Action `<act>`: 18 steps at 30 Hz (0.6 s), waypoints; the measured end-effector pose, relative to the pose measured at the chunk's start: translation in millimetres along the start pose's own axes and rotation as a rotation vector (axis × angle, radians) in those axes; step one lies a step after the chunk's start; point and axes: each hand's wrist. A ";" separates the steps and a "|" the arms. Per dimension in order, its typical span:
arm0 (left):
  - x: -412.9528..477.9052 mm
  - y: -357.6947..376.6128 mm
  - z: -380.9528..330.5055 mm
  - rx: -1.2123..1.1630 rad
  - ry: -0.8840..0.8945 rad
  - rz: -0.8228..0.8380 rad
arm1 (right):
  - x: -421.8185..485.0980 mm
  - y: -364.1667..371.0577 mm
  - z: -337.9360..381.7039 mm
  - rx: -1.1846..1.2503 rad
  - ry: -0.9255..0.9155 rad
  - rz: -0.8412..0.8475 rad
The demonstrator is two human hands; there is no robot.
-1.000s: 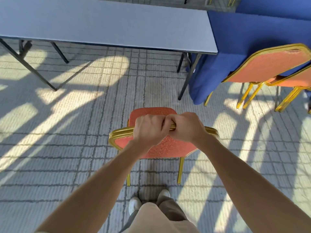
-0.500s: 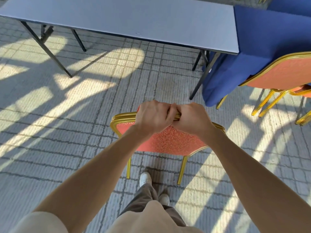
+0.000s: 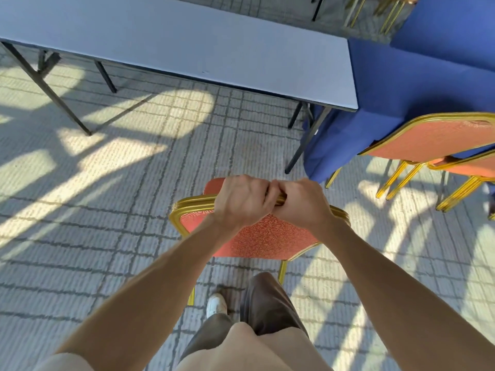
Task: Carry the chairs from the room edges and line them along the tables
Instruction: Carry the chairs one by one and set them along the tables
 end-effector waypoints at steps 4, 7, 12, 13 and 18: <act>4.4 4.8 -2.8 -0.048 -0.002 -0.050 | 2.8 1.5 -6.8 0.045 0.007 -0.018; 12.6 14.1 0.6 -0.043 -0.022 -0.018 | 10.5 7.9 -17.4 0.021 0.030 0.020; 55.4 39.6 2.5 -0.102 -0.082 0.039 | 48.4 5.6 -47.9 0.000 0.051 0.067; 67.7 45.7 3.8 -0.108 -0.089 0.049 | 58.6 4.9 -57.0 0.007 0.054 0.074; 134.0 92.5 7.5 -0.059 -0.091 0.156 | 110.0 9.5 -115.7 0.096 0.166 0.222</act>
Point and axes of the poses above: each hand's wrist, its own x-axis towards the middle knuckle, its own y-axis out of the palm, z = x × y, and after that the axes turned 13 degrees about x, right-handed
